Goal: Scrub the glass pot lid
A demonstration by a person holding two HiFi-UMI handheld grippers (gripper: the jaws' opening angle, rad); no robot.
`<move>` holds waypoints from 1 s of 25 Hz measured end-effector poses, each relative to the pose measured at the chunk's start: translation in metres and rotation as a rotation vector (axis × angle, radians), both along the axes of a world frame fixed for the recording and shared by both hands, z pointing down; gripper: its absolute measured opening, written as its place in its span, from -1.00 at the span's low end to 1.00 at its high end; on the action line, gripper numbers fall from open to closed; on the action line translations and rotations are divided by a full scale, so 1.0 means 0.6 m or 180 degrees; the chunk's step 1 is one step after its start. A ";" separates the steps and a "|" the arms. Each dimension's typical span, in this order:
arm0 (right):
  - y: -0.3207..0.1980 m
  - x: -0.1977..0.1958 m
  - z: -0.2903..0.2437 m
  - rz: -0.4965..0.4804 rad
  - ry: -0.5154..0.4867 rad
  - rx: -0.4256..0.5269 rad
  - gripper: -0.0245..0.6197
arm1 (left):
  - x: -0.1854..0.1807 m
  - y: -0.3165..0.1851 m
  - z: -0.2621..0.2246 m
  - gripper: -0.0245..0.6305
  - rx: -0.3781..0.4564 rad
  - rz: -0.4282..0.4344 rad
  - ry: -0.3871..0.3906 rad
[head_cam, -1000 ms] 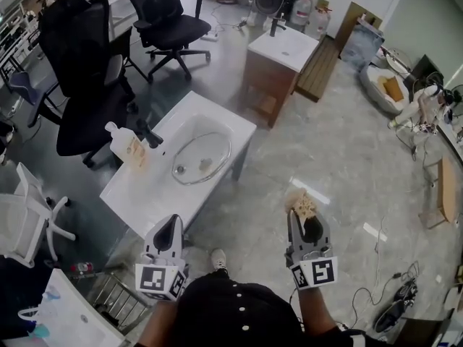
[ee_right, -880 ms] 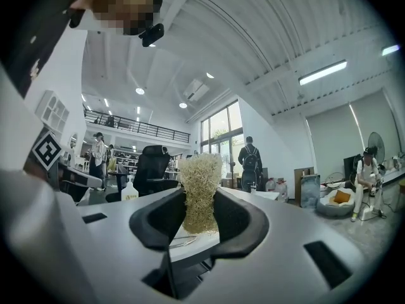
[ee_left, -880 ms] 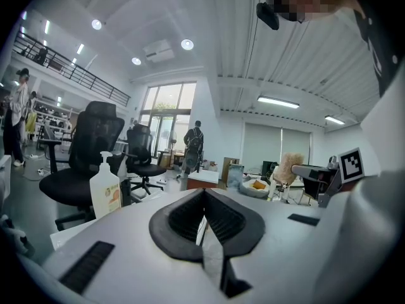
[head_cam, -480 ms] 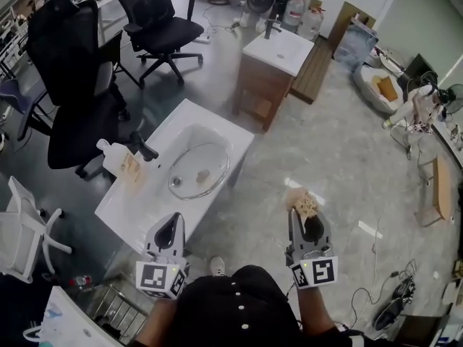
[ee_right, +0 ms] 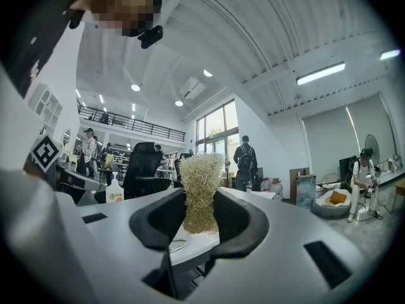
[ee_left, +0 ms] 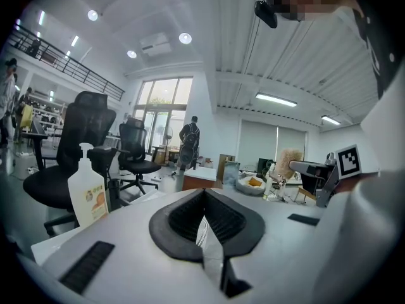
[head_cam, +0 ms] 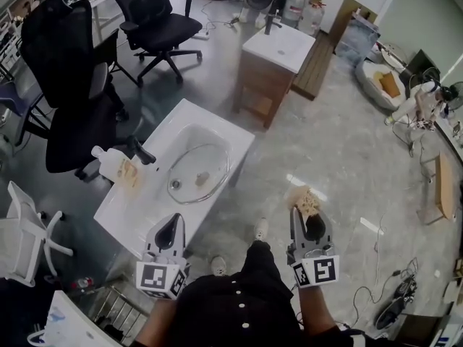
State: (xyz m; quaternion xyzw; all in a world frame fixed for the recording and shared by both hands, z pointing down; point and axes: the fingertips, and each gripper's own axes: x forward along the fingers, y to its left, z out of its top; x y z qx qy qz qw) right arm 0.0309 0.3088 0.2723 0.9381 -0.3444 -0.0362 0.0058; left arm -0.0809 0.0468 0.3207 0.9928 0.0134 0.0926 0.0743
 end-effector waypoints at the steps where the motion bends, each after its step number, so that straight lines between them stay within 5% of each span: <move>1: -0.001 0.007 0.002 -0.0010 -0.0004 0.0006 -0.48 | 0.006 -0.001 0.001 -0.85 0.0007 -0.0012 -0.0004; 25: 0.036 0.377 -0.001 -0.0423 -0.0035 0.0047 -0.48 | 0.332 0.059 -0.011 -0.85 -0.0020 -0.0467 -0.0025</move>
